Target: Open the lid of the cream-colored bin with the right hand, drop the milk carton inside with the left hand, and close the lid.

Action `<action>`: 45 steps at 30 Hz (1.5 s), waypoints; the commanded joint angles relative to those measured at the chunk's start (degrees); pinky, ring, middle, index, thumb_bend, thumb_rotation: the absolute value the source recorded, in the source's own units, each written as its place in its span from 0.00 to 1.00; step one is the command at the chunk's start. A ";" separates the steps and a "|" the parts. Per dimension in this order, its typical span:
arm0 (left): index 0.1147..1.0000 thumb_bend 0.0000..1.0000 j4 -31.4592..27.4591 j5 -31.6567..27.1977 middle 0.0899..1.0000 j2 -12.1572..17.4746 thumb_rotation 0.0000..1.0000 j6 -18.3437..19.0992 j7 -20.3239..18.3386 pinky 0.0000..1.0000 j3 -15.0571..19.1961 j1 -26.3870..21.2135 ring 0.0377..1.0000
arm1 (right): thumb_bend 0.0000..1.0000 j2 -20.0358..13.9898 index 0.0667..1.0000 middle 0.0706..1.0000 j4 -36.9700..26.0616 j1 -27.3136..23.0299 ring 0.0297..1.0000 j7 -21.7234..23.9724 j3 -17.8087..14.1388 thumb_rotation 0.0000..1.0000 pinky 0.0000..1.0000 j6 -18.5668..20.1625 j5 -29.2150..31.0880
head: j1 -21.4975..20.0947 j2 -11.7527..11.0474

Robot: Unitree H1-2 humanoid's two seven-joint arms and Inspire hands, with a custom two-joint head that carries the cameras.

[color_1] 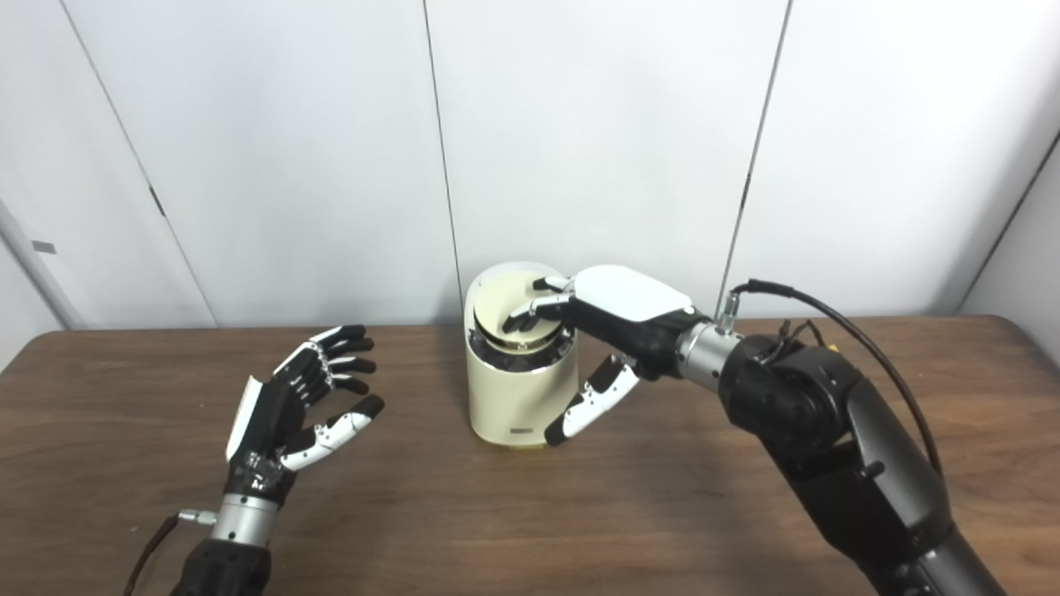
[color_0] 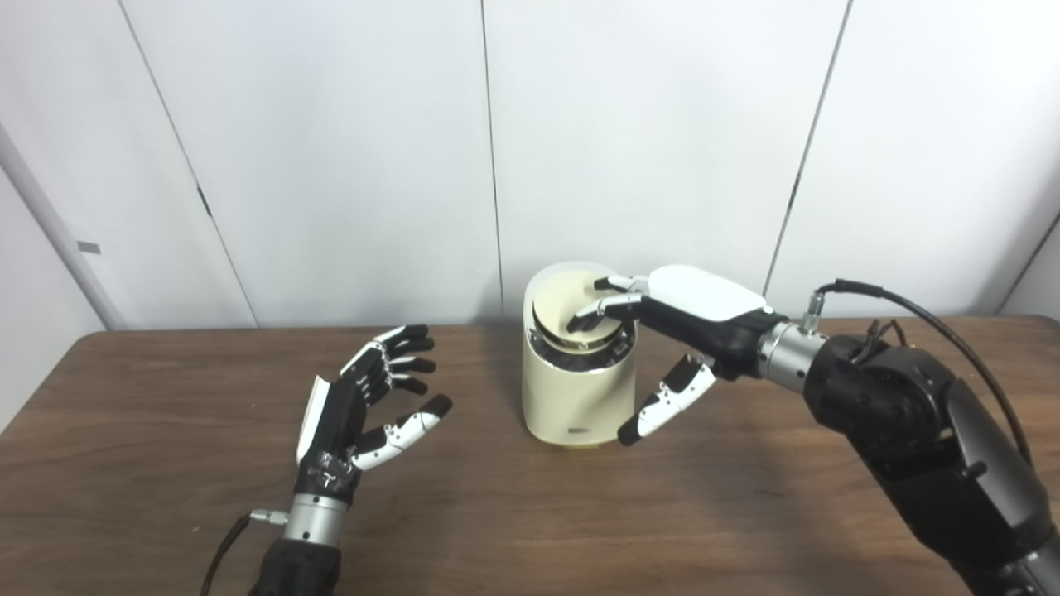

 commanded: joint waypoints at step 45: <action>0.76 0.67 -4.41 -0.30 0.73 -0.35 0.23 1.20 0.77 0.55 0.42 0.17 0.65 | 0.80 -1.60 0.78 0.78 2.80 -0.70 1.00 -0.55 4.77 0.39 1.00 -8.32 -9.16 | 1.00 1.21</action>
